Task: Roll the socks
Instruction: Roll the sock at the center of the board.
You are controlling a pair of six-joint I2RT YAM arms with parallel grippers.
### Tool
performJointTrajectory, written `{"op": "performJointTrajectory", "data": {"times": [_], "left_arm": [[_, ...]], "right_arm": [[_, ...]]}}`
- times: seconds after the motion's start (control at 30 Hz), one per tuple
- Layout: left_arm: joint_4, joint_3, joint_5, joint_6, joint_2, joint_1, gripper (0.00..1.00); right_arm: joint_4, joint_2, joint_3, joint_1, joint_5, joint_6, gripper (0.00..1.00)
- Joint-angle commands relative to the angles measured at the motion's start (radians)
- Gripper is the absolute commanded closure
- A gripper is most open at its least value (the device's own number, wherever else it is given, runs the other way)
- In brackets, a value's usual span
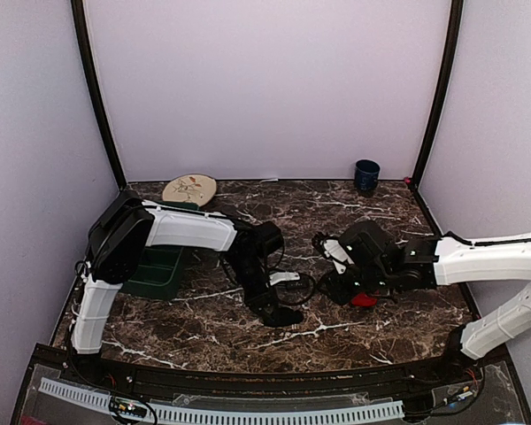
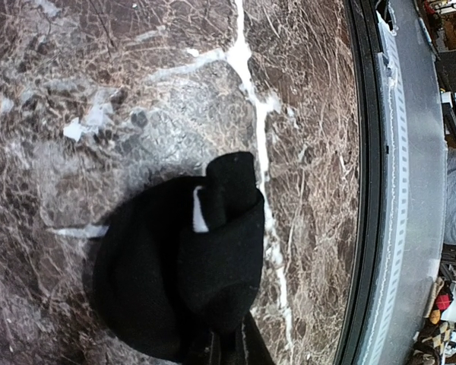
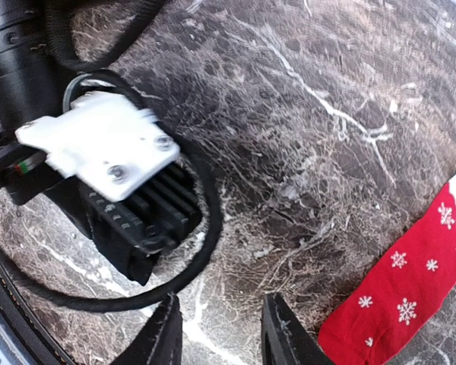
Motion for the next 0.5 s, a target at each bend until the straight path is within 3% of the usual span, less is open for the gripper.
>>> {"op": "performJointTrajectory", "data": {"times": [0.0, 0.47], "left_arm": [[-0.061, -0.001, -0.029, -0.007, 0.051, 0.006, 1.00], [-0.097, 0.036, 0.027, -0.020, 0.095, 0.023, 1.00]], "right_arm": [[-0.020, -0.049, -0.030, 0.076, 0.151, 0.009, 0.65], [-0.054, 0.015, -0.005, 0.325, 0.268, -0.054, 0.66]]}}
